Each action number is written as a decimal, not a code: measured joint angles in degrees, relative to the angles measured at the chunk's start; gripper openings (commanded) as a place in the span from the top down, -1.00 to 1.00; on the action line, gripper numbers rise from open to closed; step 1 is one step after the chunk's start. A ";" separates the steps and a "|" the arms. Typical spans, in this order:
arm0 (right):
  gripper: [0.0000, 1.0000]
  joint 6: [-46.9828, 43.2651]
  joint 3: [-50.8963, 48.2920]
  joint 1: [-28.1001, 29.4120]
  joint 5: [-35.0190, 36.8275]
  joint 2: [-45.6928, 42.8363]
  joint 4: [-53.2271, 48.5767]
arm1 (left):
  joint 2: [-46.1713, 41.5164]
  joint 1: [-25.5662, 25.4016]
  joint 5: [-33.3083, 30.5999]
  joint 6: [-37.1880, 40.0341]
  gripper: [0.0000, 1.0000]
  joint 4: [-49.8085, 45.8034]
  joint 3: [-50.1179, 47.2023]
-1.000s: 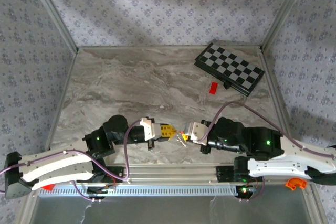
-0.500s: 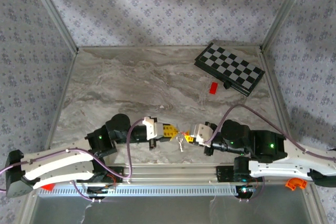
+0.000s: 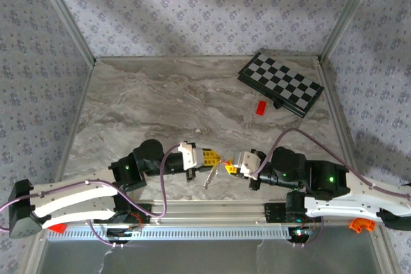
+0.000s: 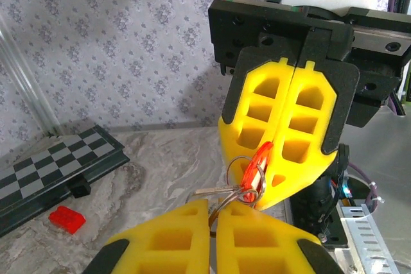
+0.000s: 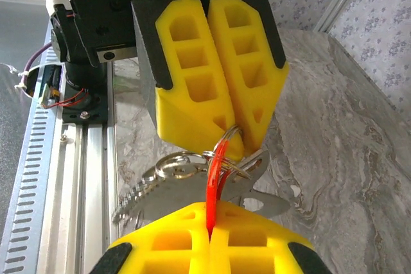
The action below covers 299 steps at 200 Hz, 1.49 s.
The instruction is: Put the keys on the keyring
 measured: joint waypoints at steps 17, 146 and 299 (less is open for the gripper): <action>1.00 0.02 -0.59 -0.11 0.33 -0.44 0.48 | 0.48 -0.04 -0.07 -0.20 1.00 0.68 0.00; 1.00 -0.20 -6.69 -0.24 7.63 -3.78 12.48 | 0.72 -2.97 -12.98 -4.28 1.00 18.32 -6.23; 1.00 -2.43 -2.10 2.84 13.70 1.64 6.51 | -0.39 -3.82 -16.81 -3.19 1.00 16.70 -6.78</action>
